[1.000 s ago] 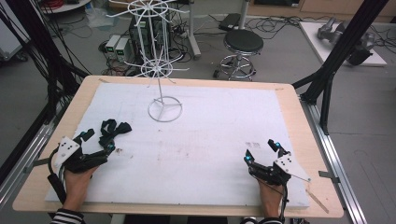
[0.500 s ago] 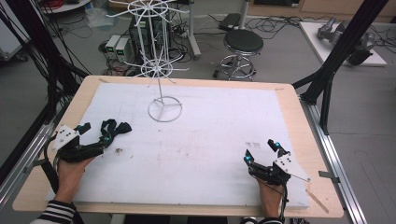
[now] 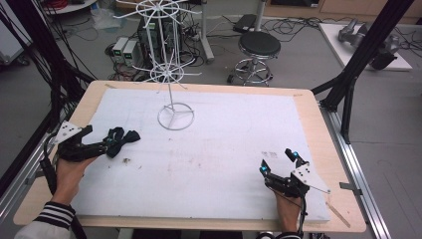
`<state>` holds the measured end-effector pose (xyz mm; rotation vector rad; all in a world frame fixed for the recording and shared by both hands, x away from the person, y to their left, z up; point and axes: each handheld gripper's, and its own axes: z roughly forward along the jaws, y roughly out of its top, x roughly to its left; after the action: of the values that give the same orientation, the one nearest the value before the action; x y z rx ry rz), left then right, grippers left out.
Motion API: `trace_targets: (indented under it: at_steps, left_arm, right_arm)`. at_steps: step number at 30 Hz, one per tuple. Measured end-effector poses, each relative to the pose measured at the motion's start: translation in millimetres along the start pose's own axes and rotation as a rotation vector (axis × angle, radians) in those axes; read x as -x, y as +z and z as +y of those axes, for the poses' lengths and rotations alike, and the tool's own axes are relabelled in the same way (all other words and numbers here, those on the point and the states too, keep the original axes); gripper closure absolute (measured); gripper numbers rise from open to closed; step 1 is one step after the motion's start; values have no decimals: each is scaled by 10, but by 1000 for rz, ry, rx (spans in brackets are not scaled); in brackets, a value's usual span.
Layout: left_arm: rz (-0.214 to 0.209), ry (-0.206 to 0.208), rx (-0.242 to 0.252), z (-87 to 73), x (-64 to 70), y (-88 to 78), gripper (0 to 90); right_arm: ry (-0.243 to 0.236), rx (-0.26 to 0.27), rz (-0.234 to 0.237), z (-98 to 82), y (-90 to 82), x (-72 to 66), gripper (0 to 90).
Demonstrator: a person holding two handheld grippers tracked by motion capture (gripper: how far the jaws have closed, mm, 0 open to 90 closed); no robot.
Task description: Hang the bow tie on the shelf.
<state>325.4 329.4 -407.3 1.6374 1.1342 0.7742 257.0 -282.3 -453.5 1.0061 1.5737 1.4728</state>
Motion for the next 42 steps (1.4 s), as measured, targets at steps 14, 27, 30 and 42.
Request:
trace_targets:
  at_steps: [14, 27, 30, 42]
  left_arm:
    - [29, 3, -154, 142, -143, 250, 159]
    - [82, 31, -310, 186, -240, 464, 235]
    - [92, 19, -332, 171, -269, 504, 256]
    - [88, -29, -428, 222, -337, 640, 348]
  right_arm:
    - [-10, -4, 3, 1, 4, -6, 80]
    - [-15, -1, 4, 1, 3, -7, 80]
    - [-18, -1, 2, 1, 2, -9, 80]
    - [-18, -1, 4, 1, 2, -10, 80]
